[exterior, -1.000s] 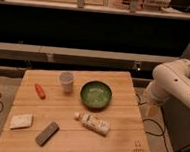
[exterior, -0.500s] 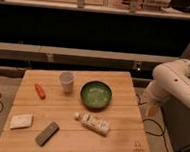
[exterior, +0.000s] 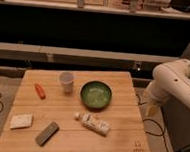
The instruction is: Pick up the ceramic cup
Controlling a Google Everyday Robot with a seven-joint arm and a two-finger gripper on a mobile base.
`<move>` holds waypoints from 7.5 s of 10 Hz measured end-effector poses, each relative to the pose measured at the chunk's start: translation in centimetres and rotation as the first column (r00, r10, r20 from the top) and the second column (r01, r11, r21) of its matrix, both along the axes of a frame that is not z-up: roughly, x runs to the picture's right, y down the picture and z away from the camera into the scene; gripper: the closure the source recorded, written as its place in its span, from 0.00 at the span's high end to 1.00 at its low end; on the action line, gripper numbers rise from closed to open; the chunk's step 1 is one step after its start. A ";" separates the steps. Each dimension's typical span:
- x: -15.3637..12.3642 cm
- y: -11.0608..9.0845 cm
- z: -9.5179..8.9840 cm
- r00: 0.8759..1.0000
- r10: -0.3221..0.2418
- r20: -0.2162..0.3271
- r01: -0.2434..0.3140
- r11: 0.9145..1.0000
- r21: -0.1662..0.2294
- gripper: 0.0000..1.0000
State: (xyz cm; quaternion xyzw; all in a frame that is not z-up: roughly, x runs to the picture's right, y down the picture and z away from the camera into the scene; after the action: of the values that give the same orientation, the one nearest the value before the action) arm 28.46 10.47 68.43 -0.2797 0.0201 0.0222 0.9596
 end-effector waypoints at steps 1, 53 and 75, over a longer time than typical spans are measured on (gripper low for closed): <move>-0.1 -0.2 0.0 1.000 -0.009 -0.006 0.009 1.000 0.003 0.73; -37.3 -11.7 15.0 0.621 -0.664 0.416 0.538 0.747 0.391 0.80; -38.6 -7.4 19.6 0.572 -0.649 0.502 0.538 0.759 0.367 0.03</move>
State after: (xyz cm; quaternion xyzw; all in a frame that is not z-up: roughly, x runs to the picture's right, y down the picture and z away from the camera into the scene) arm -10.17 3.02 88.00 -0.1637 -0.1949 -0.3902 0.8848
